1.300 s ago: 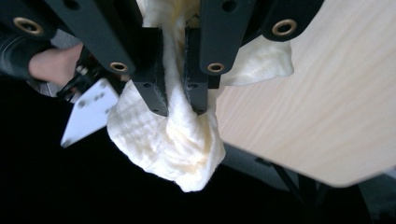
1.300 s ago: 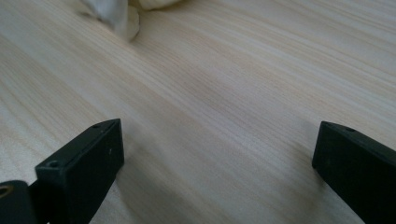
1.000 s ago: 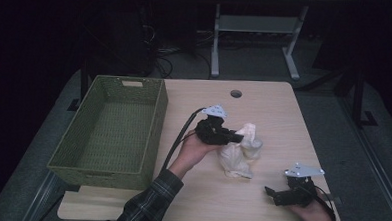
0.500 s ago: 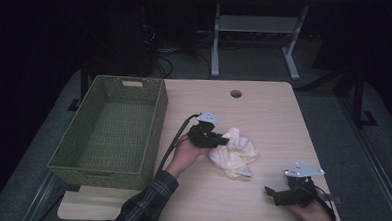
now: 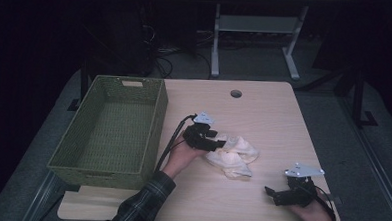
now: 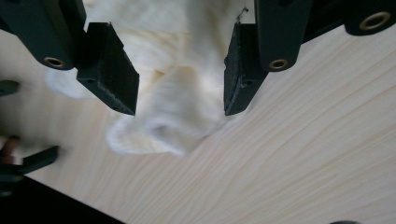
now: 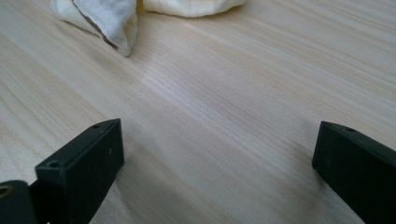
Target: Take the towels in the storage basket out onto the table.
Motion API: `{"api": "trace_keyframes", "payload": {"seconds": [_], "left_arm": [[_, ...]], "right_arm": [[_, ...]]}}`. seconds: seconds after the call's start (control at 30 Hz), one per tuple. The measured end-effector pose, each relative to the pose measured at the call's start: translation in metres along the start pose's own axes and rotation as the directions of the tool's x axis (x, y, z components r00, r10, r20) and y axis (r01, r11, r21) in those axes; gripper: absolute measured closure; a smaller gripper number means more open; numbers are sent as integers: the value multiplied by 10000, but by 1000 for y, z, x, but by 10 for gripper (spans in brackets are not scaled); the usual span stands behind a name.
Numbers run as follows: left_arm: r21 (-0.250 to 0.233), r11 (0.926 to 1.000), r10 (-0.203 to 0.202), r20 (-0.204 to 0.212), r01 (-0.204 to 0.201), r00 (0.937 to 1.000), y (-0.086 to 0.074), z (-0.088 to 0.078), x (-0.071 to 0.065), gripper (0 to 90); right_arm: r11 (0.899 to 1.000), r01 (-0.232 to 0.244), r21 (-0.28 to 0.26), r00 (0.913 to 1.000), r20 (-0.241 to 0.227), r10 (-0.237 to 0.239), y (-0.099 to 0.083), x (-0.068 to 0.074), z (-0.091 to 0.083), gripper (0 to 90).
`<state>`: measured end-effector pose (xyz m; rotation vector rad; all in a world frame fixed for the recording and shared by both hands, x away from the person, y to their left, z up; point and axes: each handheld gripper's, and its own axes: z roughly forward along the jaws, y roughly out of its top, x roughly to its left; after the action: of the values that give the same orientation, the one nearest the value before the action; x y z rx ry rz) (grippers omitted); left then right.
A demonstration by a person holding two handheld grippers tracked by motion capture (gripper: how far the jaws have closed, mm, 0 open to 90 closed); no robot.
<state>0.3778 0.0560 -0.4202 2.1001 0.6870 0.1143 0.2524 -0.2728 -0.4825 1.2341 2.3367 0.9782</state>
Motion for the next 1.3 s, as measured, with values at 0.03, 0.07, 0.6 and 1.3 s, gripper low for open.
{"api": "trace_keyframes", "payload": {"seconds": [0.03,0.07,0.6,1.3], "left_arm": [[-34,10000,1,65,0,10000,-1,-2,-3,452],[-95,10000,0,159,2,9999,-2,-5,-6,459],[799,9907,1021,968,-1100,9901,-31,17,-42,541],[-238,9996,191,1117,-166,9936,-13,-21,-26,883]], "right_arm": [[10000,-1,-2,10000,2,1,0,0,0,17],[10000,0,0,10000,0,0,0,0,0,18],[10000,-2,-2,10000,2,2,0,0,0,17],[9997,-42,-234,9997,-262,35,8,5,-9,282]]}}
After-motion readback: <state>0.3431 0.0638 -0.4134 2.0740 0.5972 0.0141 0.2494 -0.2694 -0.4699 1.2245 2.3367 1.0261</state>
